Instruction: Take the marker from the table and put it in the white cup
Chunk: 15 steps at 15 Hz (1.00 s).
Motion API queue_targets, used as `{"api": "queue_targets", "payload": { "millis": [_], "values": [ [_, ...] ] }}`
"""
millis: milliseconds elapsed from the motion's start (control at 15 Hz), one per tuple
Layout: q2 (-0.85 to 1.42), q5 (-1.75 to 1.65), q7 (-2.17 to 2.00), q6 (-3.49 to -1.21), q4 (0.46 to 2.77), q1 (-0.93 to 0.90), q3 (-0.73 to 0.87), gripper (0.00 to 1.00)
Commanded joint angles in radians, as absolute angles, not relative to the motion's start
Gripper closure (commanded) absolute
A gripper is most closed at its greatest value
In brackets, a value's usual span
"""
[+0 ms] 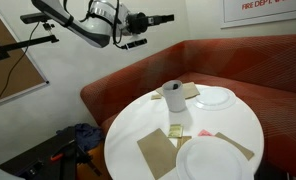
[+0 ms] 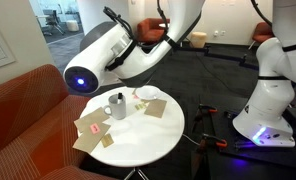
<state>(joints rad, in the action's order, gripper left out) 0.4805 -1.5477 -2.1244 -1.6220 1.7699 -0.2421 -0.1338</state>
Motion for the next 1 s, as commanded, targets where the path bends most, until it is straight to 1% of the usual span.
{"api": "queue_targets", "payload": {
  "millis": [0, 133, 200, 933],
  "values": [
    [0.363, -1.534, -2.089, -1.612, 1.860, -0.228, -0.147, 0.00],
    [0.327, -1.544, -2.077, -1.632, 1.886, -0.224, -0.149, 0.00],
    [0.393, -1.548, -2.099, -1.616, 1.822, -0.230, -0.148, 0.00],
    [0.398, -1.549, -2.101, -1.617, 1.826, -0.231, -0.150, 0.00]
  ]
}}
